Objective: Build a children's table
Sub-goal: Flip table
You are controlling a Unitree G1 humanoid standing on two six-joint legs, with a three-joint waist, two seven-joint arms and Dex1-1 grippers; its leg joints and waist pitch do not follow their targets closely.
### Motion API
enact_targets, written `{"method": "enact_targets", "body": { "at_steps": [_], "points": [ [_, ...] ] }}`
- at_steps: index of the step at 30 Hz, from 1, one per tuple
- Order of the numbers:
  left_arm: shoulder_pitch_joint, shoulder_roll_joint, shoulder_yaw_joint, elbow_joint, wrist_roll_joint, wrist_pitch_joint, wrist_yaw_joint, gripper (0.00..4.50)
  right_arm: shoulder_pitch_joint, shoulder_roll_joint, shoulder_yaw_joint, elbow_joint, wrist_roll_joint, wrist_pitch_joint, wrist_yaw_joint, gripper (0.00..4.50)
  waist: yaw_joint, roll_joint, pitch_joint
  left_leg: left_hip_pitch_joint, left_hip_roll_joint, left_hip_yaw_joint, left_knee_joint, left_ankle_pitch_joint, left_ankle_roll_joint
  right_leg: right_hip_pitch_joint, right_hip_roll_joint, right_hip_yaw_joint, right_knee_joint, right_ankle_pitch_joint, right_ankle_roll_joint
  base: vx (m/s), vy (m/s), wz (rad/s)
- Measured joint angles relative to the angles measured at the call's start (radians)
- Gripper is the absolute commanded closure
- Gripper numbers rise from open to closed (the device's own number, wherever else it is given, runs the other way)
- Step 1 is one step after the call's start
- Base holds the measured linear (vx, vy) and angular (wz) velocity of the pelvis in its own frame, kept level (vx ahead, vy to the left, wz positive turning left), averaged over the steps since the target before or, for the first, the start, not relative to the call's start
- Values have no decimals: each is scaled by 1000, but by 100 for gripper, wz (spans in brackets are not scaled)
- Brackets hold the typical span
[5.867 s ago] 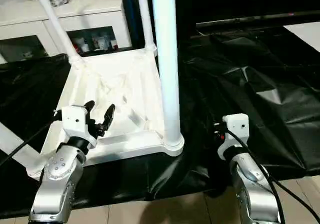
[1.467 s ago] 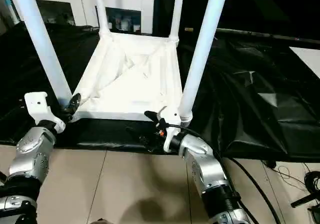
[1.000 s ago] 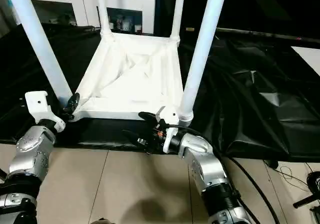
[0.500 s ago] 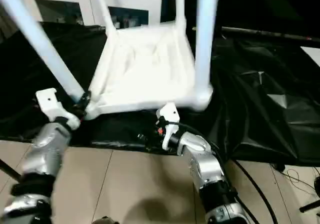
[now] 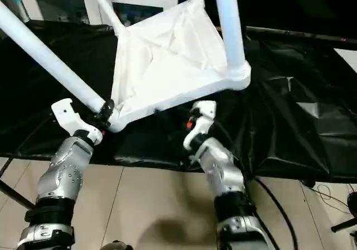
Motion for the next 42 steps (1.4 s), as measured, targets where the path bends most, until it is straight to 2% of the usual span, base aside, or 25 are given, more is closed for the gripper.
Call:
{"method": "enact_targets", "body": {
  "at_steps": [3, 8, 12, 20, 28, 41, 42],
  "points": [
    [8, -2, -1, -14, 0, 7, 0, 221, -41, 12, -66, 12, 57, 18, -34, 0, 0, 0, 0, 0, 1, 1, 0, 0, 0, -1, 0, 0, 1, 0, 0, 0, 0, 0],
    [15, -8, -4, -28, 0, 11, 2, 221, -81, 24, -130, 45, 135, 47, -50, 0, 0, 0, 0, 0, 1, 2, 0, 0, 0, -1, 0, 0, 1, 0, 0, 0, 0, 0],
    [28, -17, -6, -48, 0, 18, 2, 221, -111, 25, -143, 73, 147, 63, -49, 0, 0, -1, 1, 0, 1, 2, 0, 0, 0, -1, 0, 0, 1, 0, 0, 0, 0, 0],
    [68, -31, -33, -107, 0, 42, 0, 221, -222, 36, -214, 216, 189, 92, -113, 0, 2, -2, 1, 0, 3, 5, 3, 0, 0, -2, 0, 1, 5, 0, 0, 0, 0, 0],
    [86, -49, -61, -133, 0, 63, -2, 221, -263, 41, -275, 282, 217, 79, -153, 81, 0, -1, 1, 1, 9, 16, 3, 1, -5, -4, 0, 1, 9, 0, 0, 0, 0, 0],
    [99, -49, -76, -150, 10, 65, -1, 221, -267, 35, -286, 328, 206, 51, -153, 179, -1, -1, 1, 1, 9, 18, 4, 1, -4, -5, 0, 1, 10, 0, 0, 0, 0, 0],
    [99, -48, -77, -151, 10, 69, -2, 186, -268, 35, -286, 328, 206, 50, -153, 191, -1, -1, 1, 1, 9, 18, 4, 1, -4, -4, 0, 1, 10, 0, 0, 0, 0, 0]
  ]
}}
